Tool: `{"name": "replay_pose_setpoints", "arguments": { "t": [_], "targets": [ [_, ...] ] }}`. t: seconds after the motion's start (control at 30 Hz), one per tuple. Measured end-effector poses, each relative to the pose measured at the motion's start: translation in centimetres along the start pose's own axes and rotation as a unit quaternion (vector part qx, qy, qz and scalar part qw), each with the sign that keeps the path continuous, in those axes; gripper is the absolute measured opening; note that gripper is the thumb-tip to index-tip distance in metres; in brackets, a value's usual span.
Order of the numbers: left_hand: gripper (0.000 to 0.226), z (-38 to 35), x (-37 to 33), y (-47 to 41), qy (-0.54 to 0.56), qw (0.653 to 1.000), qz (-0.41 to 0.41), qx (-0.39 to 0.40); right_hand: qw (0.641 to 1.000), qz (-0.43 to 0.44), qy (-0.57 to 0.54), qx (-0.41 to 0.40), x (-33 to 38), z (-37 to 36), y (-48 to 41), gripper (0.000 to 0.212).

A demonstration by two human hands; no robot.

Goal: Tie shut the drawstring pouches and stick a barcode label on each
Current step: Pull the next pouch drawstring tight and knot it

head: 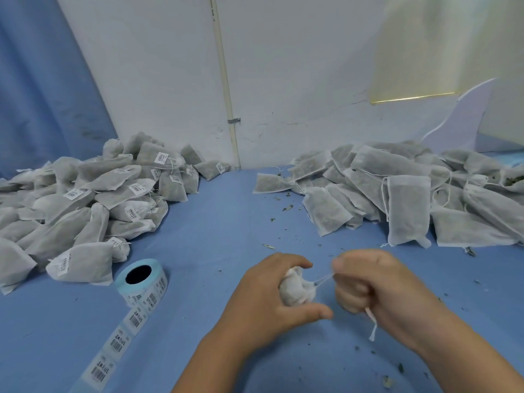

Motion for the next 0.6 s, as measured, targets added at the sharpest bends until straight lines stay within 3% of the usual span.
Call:
{"name": "replay_pose_setpoints", "arguments": {
  "t": [0.1, 0.23, 0.37, 0.5, 0.6],
  "targets": [
    [0.034, -0.7, 0.1, -0.2, -0.021, 0.999, 0.024, 0.026, 0.976, 0.09, -0.196, 0.008, 1.3, 0.5, 0.4, 0.048],
    [0.049, -1.3, -0.2, -0.1, -0.085, 0.993, 0.021, 0.073, 0.982, 0.066, -0.174, -0.024, 1.0, 1.1, 0.4, 0.044],
    [0.034, -1.1, -2.0, 0.1, -0.122, 0.99, -0.032, 0.062, 0.98, 0.06, -0.185, -0.04, 0.7, 2.2, 0.4, 0.031],
    [0.02, -0.9, -3.6, 0.4, 0.008, 0.996, -0.064, 0.061, 0.983, 0.09, -0.155, -0.027, 0.7, 2.7, 0.3, 0.02],
    [0.017, -1.1, -3.9, 0.6, 0.223, 0.965, -0.012, 0.136, 0.987, 0.1, -0.106, -0.075, 0.4, 3.7, 0.4, 0.021]
  ]
}}
Point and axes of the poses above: each hand's wrist, its own y-axis away from the middle knuckle, its own z-axis out of the back of the hand, x = y × z, the point moved 6 cm from there along -y, towards the middle knuckle, and after that the axes turned 15 degrees about x, right-handed, at the moved point
